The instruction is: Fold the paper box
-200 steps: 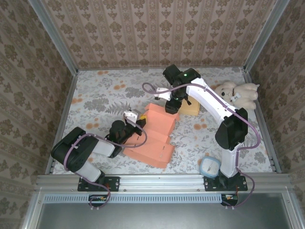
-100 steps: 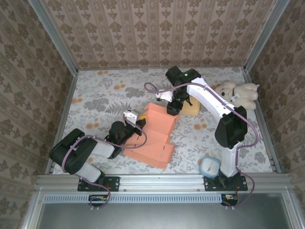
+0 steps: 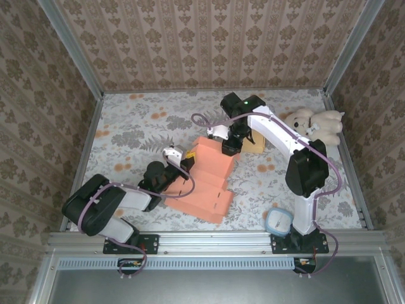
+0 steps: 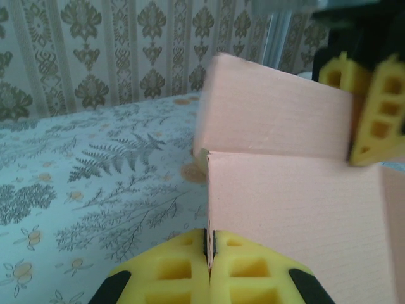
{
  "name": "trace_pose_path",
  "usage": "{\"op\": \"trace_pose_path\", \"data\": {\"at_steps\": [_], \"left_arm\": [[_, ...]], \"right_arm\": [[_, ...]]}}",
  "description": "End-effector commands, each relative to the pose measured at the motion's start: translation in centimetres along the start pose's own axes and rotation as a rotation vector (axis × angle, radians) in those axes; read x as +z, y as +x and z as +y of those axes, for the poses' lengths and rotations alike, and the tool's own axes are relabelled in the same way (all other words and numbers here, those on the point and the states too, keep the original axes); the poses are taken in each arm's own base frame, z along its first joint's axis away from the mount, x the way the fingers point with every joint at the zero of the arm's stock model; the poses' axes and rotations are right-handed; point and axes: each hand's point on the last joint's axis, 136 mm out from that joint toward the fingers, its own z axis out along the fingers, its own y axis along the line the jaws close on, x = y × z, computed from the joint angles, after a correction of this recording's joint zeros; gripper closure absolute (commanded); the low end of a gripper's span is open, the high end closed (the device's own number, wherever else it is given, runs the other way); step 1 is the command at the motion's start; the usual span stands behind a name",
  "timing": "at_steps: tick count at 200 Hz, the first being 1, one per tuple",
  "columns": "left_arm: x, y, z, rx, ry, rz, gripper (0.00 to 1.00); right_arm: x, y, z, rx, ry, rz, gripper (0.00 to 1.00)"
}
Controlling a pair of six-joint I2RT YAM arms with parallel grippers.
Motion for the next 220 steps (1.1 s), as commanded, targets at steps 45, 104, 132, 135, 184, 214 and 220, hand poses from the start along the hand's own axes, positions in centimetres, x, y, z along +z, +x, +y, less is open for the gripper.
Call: {"op": "trace_pose_path", "data": {"at_steps": [45, 104, 132, 135, 184, 214, 220], "left_arm": [[-3.3, -2.8, 5.4, -0.170, -0.341, -0.062, 0.33], [-9.2, 0.0, 9.9, -0.472, -0.502, 0.056, 0.02], [-9.2, 0.2, 9.4, -0.513, -0.434, 0.047, 0.02], [-9.2, 0.3, 9.3, -0.513, -0.429, 0.044, 0.02], [-7.9, 0.5, 9.6, -0.399, -0.379, 0.072, 0.01], [-5.7, 1.7, 10.9, -0.436, -0.302, 0.064, 0.02], [-5.3, 1.8, 11.2, -0.447, -0.278, 0.053, 0.03]], "right_arm": [[-5.9, -2.9, 0.1, 0.137, 0.127, -0.401, 1.00], [-9.3, -2.1, 0.7, 0.322, 0.270, -0.844, 1.00], [-9.1, -1.2, -0.1, 0.412, 0.321, -0.896, 1.00], [-9.0, -1.1, -0.1, 0.419, 0.323, -0.898, 1.00], [-8.8, -1.3, 3.5, 0.301, 0.203, -0.957, 1.00], [-9.1, -1.0, 5.1, 0.229, 0.183, -0.966, 1.00], [-9.1, -0.9, 5.6, 0.210, 0.168, -0.965, 1.00]]}}
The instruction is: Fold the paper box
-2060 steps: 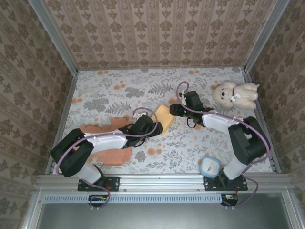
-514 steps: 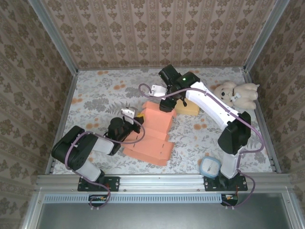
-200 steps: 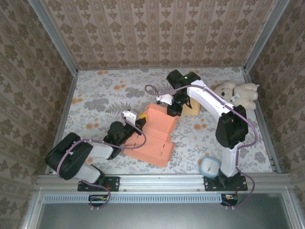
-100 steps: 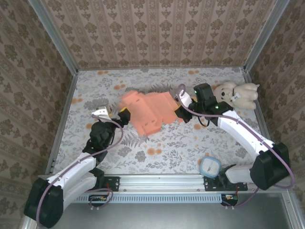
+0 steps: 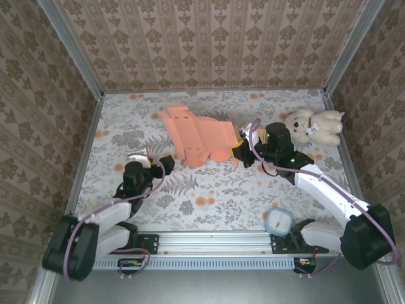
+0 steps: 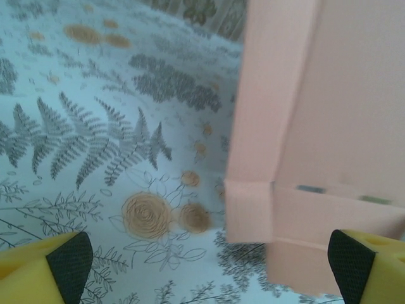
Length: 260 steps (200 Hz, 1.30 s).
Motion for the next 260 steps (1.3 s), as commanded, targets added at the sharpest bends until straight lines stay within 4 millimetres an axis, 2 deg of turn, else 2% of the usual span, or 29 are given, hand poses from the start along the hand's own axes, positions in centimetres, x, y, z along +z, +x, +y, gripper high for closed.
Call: {"op": "trace_pose_path", "data": {"at_steps": [1, 21, 28, 48, 100, 116, 140, 160, 164, 173, 190, 203, 212, 224, 235, 237, 245, 260], "left_arm": [[1.6, -2.4, -1.8, 0.014, 0.167, -0.071, 0.03], [2.4, -3.3, -2.4, -0.037, 0.326, -0.100, 0.05], [3.2, -3.2, -2.6, -0.034, 0.355, -0.072, 0.10], [4.2, -3.1, -3.5, 0.013, 0.401, -0.053, 0.12], [2.4, -4.0, -6.7, 0.150, 0.489, -0.106, 0.18], [2.8, -4.0, -6.8, 0.141, 0.491, -0.100, 0.27], [3.1, -4.0, -7.1, 0.109, 0.507, -0.084, 0.60], [2.4, -4.3, -8.2, 0.103, 0.541, -0.089, 0.87], [2.3, -4.4, -8.3, 0.099, 0.546, -0.091, 1.00], [1.8, -4.8, -8.6, 0.082, 0.549, -0.101, 1.00], [0.3, -5.7, -9.3, 0.060, 0.563, -0.135, 1.00], [-0.8, -6.4, -9.8, 0.045, 0.562, -0.157, 1.00], [-1.3, -6.6, -10.1, 0.040, 0.546, -0.141, 1.00], [-1.2, -6.4, -10.4, 0.061, 0.461, -0.071, 1.00], [-1.1, -5.6, -10.2, 0.173, 0.270, 0.020, 1.00], [-1.4, -5.1, -10.5, 0.206, 0.244, 0.038, 1.00], [-2.4, -5.4, -10.9, 0.316, 0.128, 0.048, 1.00], [-4.7, -6.2, -12.4, 0.386, 0.073, 0.049, 1.00]], "right_arm": [[-1.2, -1.3, 2.3, -0.074, -0.100, -0.066, 1.00], [-1.7, -0.8, 3.9, -0.110, -0.183, -0.050, 1.00], [-1.9, -0.7, 4.3, -0.119, -0.205, -0.048, 1.00], [-2.3, -0.7, 4.5, -0.133, -0.217, -0.049, 1.00], [-2.6, -0.9, 4.2, -0.140, -0.209, -0.050, 1.00], [-2.8, -1.0, 4.4, -0.142, -0.212, -0.062, 1.00], [-3.1, -1.0, 4.0, -0.136, -0.185, -0.058, 1.00], [-3.0, -0.9, 3.0, -0.134, -0.119, -0.048, 0.93], [-3.1, -0.9, 2.7, -0.133, -0.102, -0.047, 0.90], [-3.0, -1.1, 1.7, -0.129, -0.041, -0.044, 0.79], [-3.4, -1.7, -0.2, -0.126, 0.077, -0.036, 0.68], [-4.1, -2.6, -1.8, -0.132, 0.181, -0.039, 0.47], [-4.8, -3.5, -2.6, -0.144, 0.250, -0.049, 0.39], [-5.9, -5.1, -3.6, -0.172, 0.332, -0.066, 0.35], [-7.0, -6.9, -3.8, -0.223, 0.376, -0.083, 0.34], [-7.4, -7.5, -3.7, -0.237, 0.383, -0.092, 0.34], [-8.1, -8.7, -3.6, -0.285, 0.398, -0.102, 0.34], [-9.4, -11.2, -3.0, -0.395, 0.423, -0.148, 0.33]]}}
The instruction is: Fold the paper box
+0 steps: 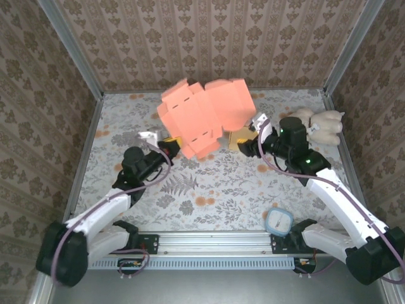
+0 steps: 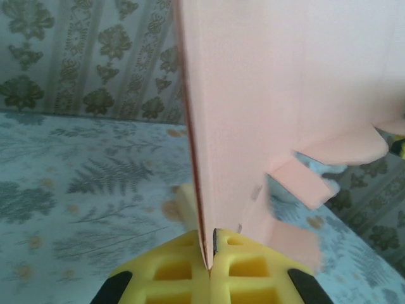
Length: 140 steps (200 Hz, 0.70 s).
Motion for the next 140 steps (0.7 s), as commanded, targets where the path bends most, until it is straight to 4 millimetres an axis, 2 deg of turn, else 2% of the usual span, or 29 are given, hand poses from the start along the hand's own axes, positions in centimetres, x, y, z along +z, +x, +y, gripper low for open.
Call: {"op": "trace_pose_path", "data": {"at_steps": [1, 16, 42, 57, 76, 87, 107, 126, 140], "left_arm": [[-3.2, 2.4, 1.9, 0.195, -0.325, 0.225, 1.00], [-4.3, 1.2, 0.8, 0.183, -0.333, 0.236, 1.00], [-5.1, 0.3, 1.2, 0.183, -0.416, 0.316, 1.00], [-5.1, -0.2, 1.6, 0.192, -0.464, 0.342, 1.00], [-5.8, -2.2, 2.3, 0.220, -0.557, 0.349, 1.00], [-6.2, -3.0, 2.3, 0.241, -0.579, 0.374, 1.00], [-5.7, -3.8, -0.5, 0.280, -0.440, 0.462, 1.00], [-5.0, -2.8, -4.3, 0.336, -0.204, 0.556, 1.00], [-4.8, -2.3, -5.8, 0.383, -0.101, 0.599, 1.00]], "right_arm": [[-3.2, -5.3, -2.3, -0.182, 0.144, -0.104, 0.33], [-4.0, -7.4, -2.4, -0.278, 0.161, -0.154, 0.31], [-5.0, -9.9, -3.6, -0.333, 0.215, -0.135, 0.31], [-5.8, -10.8, -5.3, -0.351, 0.307, -0.123, 0.27], [-6.9, -11.9, -8.1, -0.331, 0.464, -0.135, 0.16], [-7.0, -12.2, -9.0, -0.309, 0.499, -0.140, 0.14], [-5.7, -12.3, -8.4, -0.305, 0.431, -0.132, 0.13], [-4.0, -12.1, -7.0, -0.317, 0.319, -0.130, 0.13], [-2.7, -11.8, -6.0, -0.328, 0.244, -0.130, 0.13]]}}
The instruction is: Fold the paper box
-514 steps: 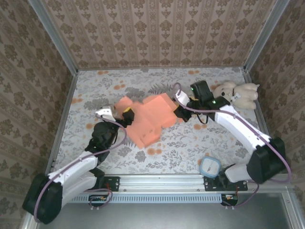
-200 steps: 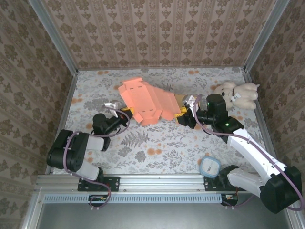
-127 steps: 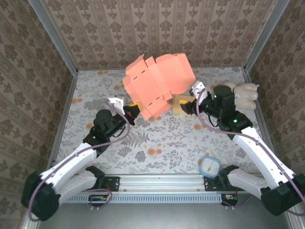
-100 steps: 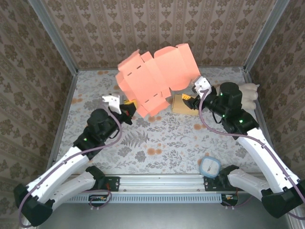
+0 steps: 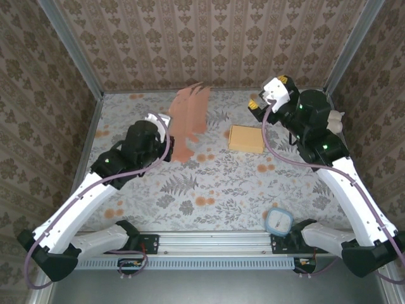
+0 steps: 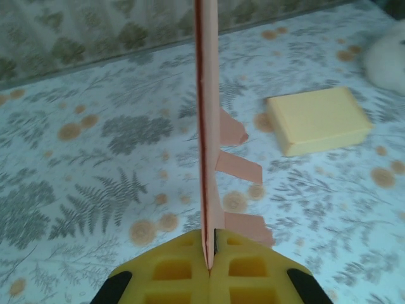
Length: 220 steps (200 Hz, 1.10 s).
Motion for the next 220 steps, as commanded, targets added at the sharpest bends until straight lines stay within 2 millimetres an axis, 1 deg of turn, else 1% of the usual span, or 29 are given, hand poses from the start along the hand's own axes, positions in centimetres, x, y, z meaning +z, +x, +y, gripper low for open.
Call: {"op": "trace_pose_path", "data": {"at_steps": [1, 11, 18, 30, 39, 49, 65, 78, 82, 100, 120, 130, 134, 142, 159, 165, 174, 180, 185, 187, 195, 197, 201, 208, 217, 220], "left_arm": [[-1.1, 1.4, -3.7, 0.187, 0.222, 0.099, 1.00], [-0.8, 1.4, -3.7, 0.243, 0.222, 0.123, 1.00], [-0.4, 1.5, -3.3, 0.287, 0.201, 0.152, 1.00], [0.6, 2.1, -2.5, 0.352, 0.157, 0.231, 1.00], [1.2, 2.5, -2.0, 0.387, 0.137, 0.301, 1.00], [1.7, 3.1, -2.1, 0.422, 0.155, 0.382, 1.00], [2.4, 3.7, -2.4, 0.480, 0.192, 0.454, 1.00], [3.1, 4.1, -2.7, 0.509, 0.230, 0.498, 1.00], [3.2, 4.2, -2.7, 0.514, 0.244, 0.514, 1.00], [4.3, 4.5, -2.4, 0.526, 0.270, 0.582, 1.00], [6.8, 5.3, -0.7, 0.551, 0.212, 0.699, 1.00], [8.2, 5.6, 0.5, 0.574, 0.163, 0.752, 0.98], [8.8, 5.7, 0.9, 0.580, 0.143, 0.762, 0.97], [10.1, 5.5, 1.6, 0.583, 0.110, 0.758, 0.95], [12.1, 4.7, 2.6, 0.558, 0.086, 0.710, 0.87], [12.6, 4.2, 2.8, 0.540, 0.081, 0.683, 0.85], [13.2, 3.6, 3.1, 0.509, 0.076, 0.636, 0.79], [13.4, 3.1, 3.2, 0.485, 0.074, 0.597, 0.73], [13.6, 2.8, 3.2, 0.464, 0.075, 0.565, 0.70], [13.6, 2.7, 3.3, 0.455, 0.075, 0.554, 0.68], [13.7, 2.3, 3.6, 0.416, 0.066, 0.507, 0.60], [13.8, 2.2, 3.8, 0.403, 0.061, 0.491, 0.57], [13.8, 1.8, 4.1, 0.378, 0.052, 0.459, 0.55], [13.8, 1.6, 4.8, 0.325, 0.035, 0.410, 0.53], [13.6, 1.1, 6.6, 0.211, -0.028, 0.338, 0.44], [13.4, 0.8, 7.0, 0.169, -0.046, 0.307, 0.42]], "right_arm": [[0.9, -0.6, 1.7, -0.013, -0.110, -0.030, 0.13], [1.3, -0.7, 2.5, -0.019, -0.156, -0.041, 0.14], [1.4, -0.8, 3.3, -0.039, -0.200, -0.054, 0.15], [1.1, -0.6, 5.5, -0.137, -0.308, -0.085, 0.20], [0.5, -0.4, 7.1, -0.218, -0.390, -0.120, 0.23], [0.0, 0.0, 8.3, -0.280, -0.449, -0.141, 0.24], [-0.6, 0.7, 9.5, -0.348, -0.518, -0.140, 0.25], [-0.7, 1.6, 10.0, -0.395, -0.562, -0.105, 0.25], [-0.8, 2.3, 10.2, -0.402, -0.579, -0.077, 0.25], [0.3, 4.3, 9.8, -0.429, -0.557, 0.002, 0.25], [1.4, 5.7, 9.5, -0.426, -0.540, 0.044, 0.24], [1.7, 6.5, 9.6, -0.411, -0.543, 0.056, 0.24], [2.0, 6.4, 9.3, -0.409, -0.528, 0.040, 0.24], [2.4, 6.7, 9.3, -0.391, -0.530, 0.035, 0.23], [3.0, 7.7, 9.7, -0.358, -0.556, 0.046, 0.23], [3.3, 8.3, 9.9, -0.354, -0.569, 0.058, 0.23], [3.7, 9.1, 10.2, -0.355, -0.586, 0.078, 0.23], [3.9, 9.7, 10.5, -0.356, -0.600, 0.093, 0.23], [4.1, 10.1, 10.7, -0.357, -0.612, 0.104, 0.23], [4.2, 10.3, 10.8, -0.357, -0.615, 0.109, 0.23], [4.3, 10.5, 10.9, -0.365, -0.625, 0.114, 0.23], [4.7, 11.2, 11.3, -0.359, -0.641, 0.128, 0.23], [4.9, 11.6, 11.6, -0.360, -0.651, 0.135, 0.23], [5.2, 12.0, 11.8, -0.361, -0.663, 0.140, 0.23], [5.5, 12.5, 12.2, -0.366, -0.680, 0.144, 0.23], [5.7, 12.7, 12.3, -0.368, -0.688, 0.145, 0.23]]}}
